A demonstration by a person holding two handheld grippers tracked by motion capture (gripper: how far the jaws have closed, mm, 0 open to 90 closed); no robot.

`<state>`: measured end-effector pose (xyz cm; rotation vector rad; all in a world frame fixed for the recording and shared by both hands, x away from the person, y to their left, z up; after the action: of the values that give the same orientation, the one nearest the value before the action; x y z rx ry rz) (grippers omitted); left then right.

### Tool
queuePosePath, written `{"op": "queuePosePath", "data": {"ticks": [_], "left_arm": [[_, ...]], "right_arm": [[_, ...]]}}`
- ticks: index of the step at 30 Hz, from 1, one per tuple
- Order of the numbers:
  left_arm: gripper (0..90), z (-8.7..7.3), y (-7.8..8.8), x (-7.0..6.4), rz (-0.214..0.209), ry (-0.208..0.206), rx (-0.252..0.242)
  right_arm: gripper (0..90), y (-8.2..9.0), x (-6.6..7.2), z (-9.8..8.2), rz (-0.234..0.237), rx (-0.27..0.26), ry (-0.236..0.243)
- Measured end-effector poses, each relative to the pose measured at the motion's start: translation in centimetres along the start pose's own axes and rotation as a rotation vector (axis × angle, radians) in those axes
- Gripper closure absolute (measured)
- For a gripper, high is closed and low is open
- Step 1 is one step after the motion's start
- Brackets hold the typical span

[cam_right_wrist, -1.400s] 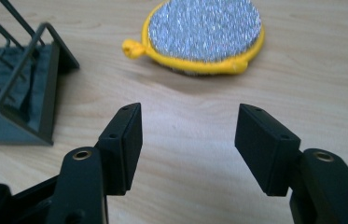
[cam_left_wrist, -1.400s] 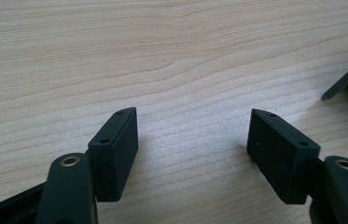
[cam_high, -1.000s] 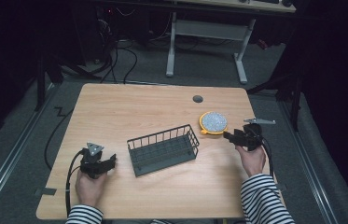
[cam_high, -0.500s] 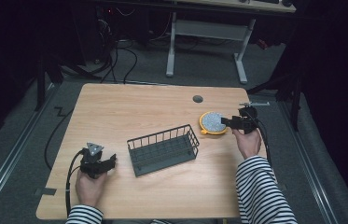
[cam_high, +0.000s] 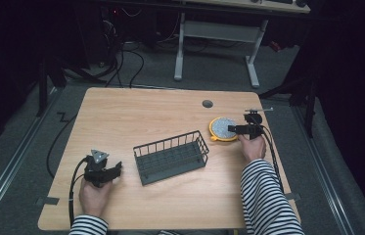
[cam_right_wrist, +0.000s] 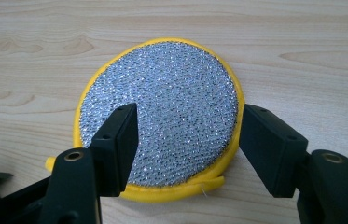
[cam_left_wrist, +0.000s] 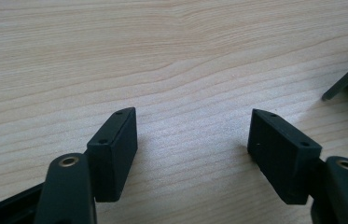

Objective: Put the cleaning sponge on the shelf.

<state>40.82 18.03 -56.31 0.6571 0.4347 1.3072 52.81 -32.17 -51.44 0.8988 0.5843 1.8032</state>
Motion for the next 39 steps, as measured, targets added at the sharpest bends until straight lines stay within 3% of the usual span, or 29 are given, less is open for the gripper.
{"op": "queuePosePath", "data": {"ticks": [4,7,14,17,26,33,39], "left_arm": [[33.6,0.0,0.0,0.0,0.0,-0.001,0.0],[33.4,0.0,0.0,0.0,-0.001,-0.001,0.001],[33.2,0.0,0.0,0.0,0.0,-0.001,0.001],[32.9,0.0,0.0,0.0,0.001,0.0,0.001],[32.8,0.0,0.0,0.0,0.0,0.0,0.001],[32.8,0.0,0.0,0.0,0.001,0.0,0.001],[32.8,0.0,0.0,0.0,0.001,0.0,0.001]], "right_arm": [[36.7,-0.9,-0.4,0.1,-0.011,0.013,-0.028],[35.6,-1.6,-0.7,-0.3,-0.021,0.061,-0.03],[38.3,-2.1,-0.8,-0.6,-0.009,0.063,-0.044],[41.6,-2.2,-0.8,-0.7,-0.011,0.056,-0.04],[57.9,-2.3,-0.8,-0.8,0.047,0.099,-0.072],[72.6,-2.1,-0.3,-0.8,0.078,0.128,-0.048],[77.0,-2.0,0.4,-0.9,0.064,0.116,-0.002]]}}
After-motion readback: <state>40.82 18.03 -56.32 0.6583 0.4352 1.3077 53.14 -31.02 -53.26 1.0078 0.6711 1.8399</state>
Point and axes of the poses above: each handheld gripper's, and its own axes: y roughly backward along the jaws, z roughly out of its top, x roughly to its left, the point moved 4 cm from there along -y, roughly forward along the jaws, and after that the axes turned 7 degrees about z, right-handed, at the moved point
